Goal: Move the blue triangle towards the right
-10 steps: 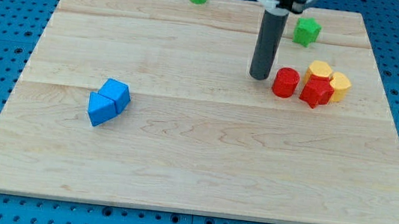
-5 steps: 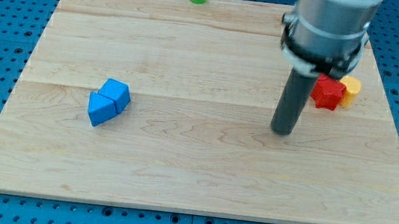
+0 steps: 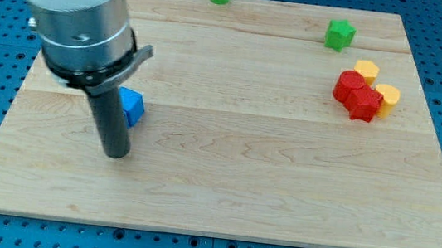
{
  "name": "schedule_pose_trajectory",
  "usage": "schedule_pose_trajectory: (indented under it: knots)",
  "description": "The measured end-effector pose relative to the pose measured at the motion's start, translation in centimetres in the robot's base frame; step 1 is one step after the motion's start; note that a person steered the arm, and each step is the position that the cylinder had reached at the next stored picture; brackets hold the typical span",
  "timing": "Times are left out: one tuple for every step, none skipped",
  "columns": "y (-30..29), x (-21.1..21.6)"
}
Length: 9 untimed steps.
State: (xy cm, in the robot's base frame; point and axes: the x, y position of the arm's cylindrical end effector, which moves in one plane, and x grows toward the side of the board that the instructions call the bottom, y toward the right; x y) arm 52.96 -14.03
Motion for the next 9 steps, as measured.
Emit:
schedule_pose_trajectory:
  knots:
    - [-4.0,-0.3]
    - [-3.1,-2.3]
    - [0.8,-4.7]
    - [3.3,-7.9]
    - [5.0,-11.7]
    - [6.0,-14.7]
    - [6.8,-13.8]
    - [6.8,-11.7]
    - [6.8,-9.1]
